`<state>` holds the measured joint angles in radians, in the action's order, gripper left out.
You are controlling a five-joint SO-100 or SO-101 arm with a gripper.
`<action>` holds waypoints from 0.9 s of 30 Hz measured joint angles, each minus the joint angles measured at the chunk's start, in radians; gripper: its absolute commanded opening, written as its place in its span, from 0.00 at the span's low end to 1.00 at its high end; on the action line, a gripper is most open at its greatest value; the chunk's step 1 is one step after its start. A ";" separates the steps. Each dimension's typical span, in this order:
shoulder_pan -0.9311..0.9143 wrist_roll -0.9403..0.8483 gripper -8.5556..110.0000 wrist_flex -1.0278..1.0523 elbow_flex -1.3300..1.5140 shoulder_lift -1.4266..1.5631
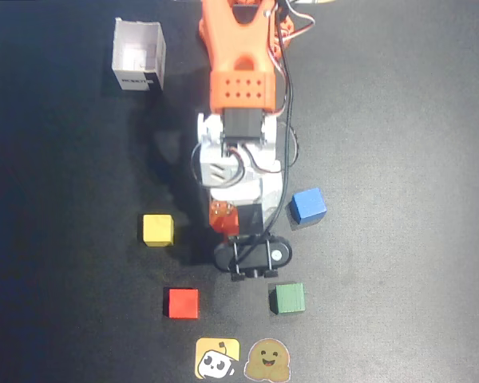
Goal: Put the orange cube on top of the purple cube.
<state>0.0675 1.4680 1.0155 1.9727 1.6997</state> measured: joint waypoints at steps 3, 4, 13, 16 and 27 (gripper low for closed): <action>-0.002 -0.015 0.10 0.000 -0.031 -0.029; -0.002 -0.023 0.10 0.000 -0.037 -0.038; -0.002 -0.040 0.10 -0.003 -0.066 -0.083; -0.002 -0.040 0.10 -0.003 -0.066 -0.083; -0.002 -0.038 0.10 -0.003 -0.066 -0.083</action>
<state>0.0660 1.4297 1.0124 1.9067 1.6168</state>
